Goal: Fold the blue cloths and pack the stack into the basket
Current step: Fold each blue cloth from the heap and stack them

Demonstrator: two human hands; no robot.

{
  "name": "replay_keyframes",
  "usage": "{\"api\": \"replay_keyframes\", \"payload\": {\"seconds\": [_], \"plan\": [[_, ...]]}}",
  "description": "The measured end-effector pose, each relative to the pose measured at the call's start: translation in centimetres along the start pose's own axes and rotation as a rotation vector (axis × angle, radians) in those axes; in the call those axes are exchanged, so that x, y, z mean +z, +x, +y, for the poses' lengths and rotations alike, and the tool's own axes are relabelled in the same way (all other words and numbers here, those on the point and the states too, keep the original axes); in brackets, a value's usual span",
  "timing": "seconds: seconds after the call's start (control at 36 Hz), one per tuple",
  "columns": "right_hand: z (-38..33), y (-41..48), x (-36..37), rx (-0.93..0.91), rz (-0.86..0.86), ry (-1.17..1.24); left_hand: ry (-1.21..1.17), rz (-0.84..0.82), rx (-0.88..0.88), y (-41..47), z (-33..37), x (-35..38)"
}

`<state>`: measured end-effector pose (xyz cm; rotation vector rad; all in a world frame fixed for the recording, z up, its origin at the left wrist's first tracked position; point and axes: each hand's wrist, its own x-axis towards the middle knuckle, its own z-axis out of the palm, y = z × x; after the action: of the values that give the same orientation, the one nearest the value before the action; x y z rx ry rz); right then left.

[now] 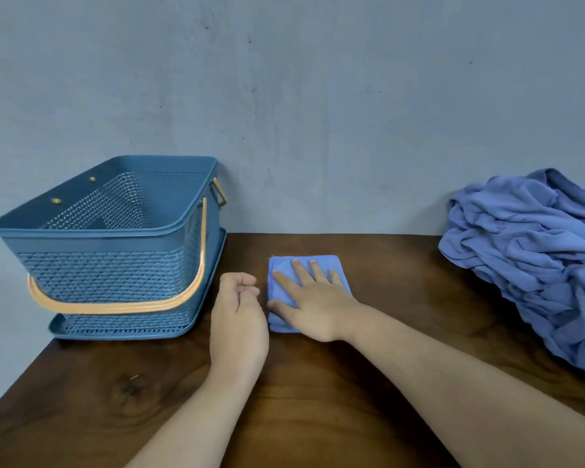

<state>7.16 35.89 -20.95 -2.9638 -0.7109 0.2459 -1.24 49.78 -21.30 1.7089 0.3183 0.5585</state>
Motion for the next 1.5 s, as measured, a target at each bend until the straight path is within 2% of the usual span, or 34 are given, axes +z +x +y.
{"api": "replay_keyframes", "payload": {"seconds": [0.14,0.33,0.5,1.03,1.11,1.25,1.31,1.36,1.5], "plan": [[-1.4,6.1,-0.5,-0.021,0.023,-0.010,-0.121,0.036,-0.020,0.1,-0.2,0.5],[-3.1,12.6,-0.9,-0.051,0.030,-0.047,-0.185,0.094,-0.089,1.1,-0.7,0.5],[-4.3,15.8,-1.5,-0.023,0.042,0.014,-0.192,0.078,-0.104,1.1,-1.0,0.5],[-4.7,17.2,-1.7,-0.005,0.068,0.048,-0.174,0.050,-0.107,0.7,-0.2,0.4],[-5.0,15.7,-2.6,-0.012,0.055,0.079,-0.185,0.070,-0.123,0.5,0.1,0.1],[-1.9,8.8,-3.8,-0.044,0.387,0.265,-0.220,0.080,-0.125,0.7,0.4,-0.4],[0.9,4.2,-3.9,-0.032,0.457,0.361,-0.215,0.048,-0.092,0.2,0.6,-0.2],[3.8,-1.0,-3.7,0.016,0.476,0.397,-0.180,-0.023,-0.049,-0.4,0.5,0.1],[10.3,-12.5,-2.5,0.099,0.452,0.417,0.033,-0.340,0.060,-2.1,0.6,1.1]]}}
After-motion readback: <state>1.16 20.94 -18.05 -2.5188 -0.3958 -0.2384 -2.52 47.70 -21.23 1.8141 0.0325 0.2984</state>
